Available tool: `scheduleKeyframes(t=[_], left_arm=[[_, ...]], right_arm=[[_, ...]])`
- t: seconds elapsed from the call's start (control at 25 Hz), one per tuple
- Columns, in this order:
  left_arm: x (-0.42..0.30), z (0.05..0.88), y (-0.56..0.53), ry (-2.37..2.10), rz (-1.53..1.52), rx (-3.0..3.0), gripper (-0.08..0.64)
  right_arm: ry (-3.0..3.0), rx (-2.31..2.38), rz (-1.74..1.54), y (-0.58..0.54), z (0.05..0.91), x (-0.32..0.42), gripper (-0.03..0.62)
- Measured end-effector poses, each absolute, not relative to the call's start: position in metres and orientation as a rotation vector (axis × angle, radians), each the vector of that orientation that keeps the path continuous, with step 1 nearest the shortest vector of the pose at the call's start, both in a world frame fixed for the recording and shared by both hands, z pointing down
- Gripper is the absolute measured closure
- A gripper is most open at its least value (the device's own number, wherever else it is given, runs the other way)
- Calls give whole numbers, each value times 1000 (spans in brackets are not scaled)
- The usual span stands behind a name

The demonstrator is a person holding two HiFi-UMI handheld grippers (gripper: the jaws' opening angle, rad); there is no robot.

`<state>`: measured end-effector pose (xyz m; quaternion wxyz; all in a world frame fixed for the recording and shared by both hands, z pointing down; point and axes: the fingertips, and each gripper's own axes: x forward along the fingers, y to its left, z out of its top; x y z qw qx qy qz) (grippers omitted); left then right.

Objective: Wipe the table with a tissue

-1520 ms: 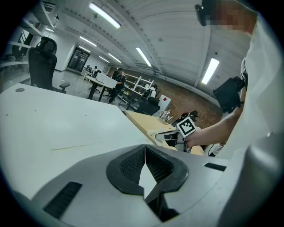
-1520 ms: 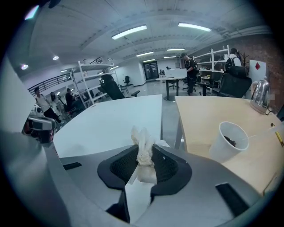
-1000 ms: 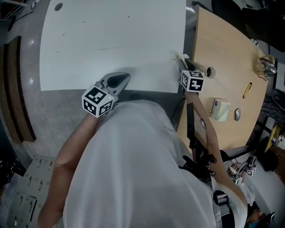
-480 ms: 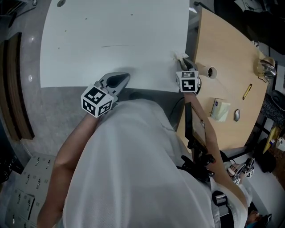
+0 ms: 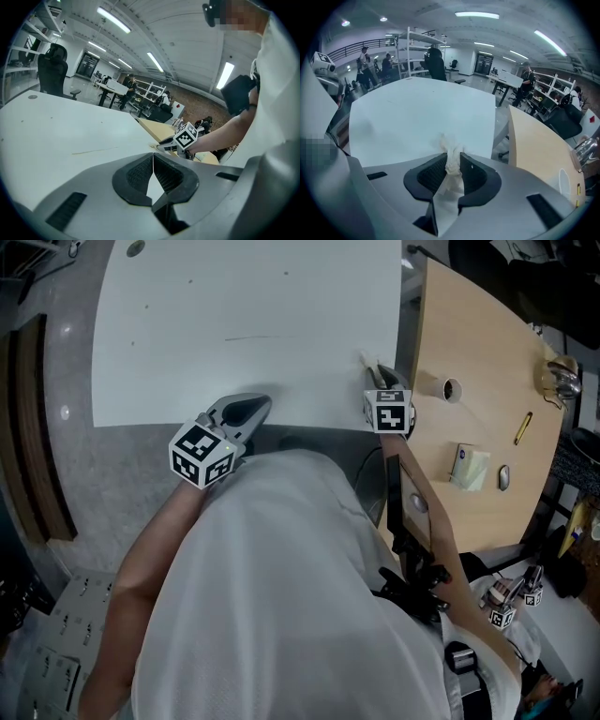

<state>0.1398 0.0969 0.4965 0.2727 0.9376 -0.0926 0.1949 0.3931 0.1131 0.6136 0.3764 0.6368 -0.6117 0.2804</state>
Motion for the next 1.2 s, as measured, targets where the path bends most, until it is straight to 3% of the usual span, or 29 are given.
scheduleKeyframes(t=[0.44,0.8,1.2], left_arm=[[114,497,81,-190,515,2536,552],[107,489,67,-195,506,2557,552],[78,491,54,-261,517,2542,552]], right_arm=[[-1723,1720,965,112,603,356,503],[-1407,2025,981,131,601,451,502],[-1299,2000,919,94,610,432,502]])
